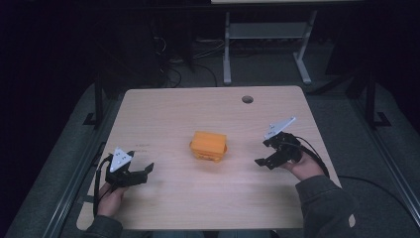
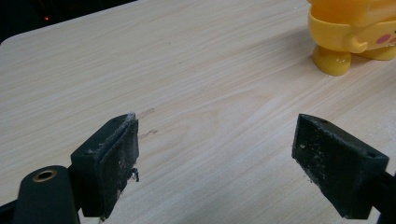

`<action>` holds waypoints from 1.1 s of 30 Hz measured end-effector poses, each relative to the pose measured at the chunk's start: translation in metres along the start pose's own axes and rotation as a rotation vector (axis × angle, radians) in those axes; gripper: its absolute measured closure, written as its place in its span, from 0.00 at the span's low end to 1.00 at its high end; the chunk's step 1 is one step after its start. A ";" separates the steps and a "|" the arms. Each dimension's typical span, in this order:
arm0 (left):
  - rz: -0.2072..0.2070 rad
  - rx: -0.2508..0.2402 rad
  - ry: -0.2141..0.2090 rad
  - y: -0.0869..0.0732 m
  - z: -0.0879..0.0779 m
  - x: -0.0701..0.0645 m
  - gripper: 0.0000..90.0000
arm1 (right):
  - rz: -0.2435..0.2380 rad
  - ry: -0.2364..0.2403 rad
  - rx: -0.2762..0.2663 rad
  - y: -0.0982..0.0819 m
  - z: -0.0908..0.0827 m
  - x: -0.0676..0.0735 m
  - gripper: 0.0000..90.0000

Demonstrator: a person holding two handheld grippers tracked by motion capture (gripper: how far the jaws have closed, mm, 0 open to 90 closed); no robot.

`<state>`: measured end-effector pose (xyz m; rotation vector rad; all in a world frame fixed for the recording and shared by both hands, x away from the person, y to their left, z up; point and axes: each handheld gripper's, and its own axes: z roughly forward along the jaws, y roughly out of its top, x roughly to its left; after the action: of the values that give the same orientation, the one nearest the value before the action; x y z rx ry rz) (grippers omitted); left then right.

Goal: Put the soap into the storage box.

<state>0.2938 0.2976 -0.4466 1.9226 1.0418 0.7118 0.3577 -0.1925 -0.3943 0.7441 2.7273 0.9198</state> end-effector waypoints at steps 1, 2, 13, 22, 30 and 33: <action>0.001 0.002 0.000 0.000 0.000 0.000 0.16 | 0.008 -0.003 0.003 -0.004 0.000 0.000 0.23; 0.001 0.002 0.000 0.000 0.000 0.000 0.16 | 0.008 -0.003 0.003 -0.004 0.000 0.000 0.23; -0.003 -0.004 0.001 -0.001 0.000 0.001 0.16 | 0.056 -0.005 -0.005 -0.029 -0.001 -0.001 0.23; 0.001 0.000 -0.001 -0.001 0.000 0.000 0.16 | 0.082 -0.008 -0.009 -0.048 -0.001 0.001 0.23; 0.009 0.001 -0.006 -0.001 0.001 -0.002 0.16 | 0.103 -0.016 -0.019 -0.065 -0.004 0.004 0.23; 0.006 0.000 -0.008 -0.001 0.001 -0.003 0.16 | 0.112 -0.019 -0.022 -0.074 -0.004 0.005 0.23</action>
<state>0.2925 0.2949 -0.4481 1.9278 1.0319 0.7073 0.3218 -0.2427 -0.4359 0.9042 2.6779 0.9584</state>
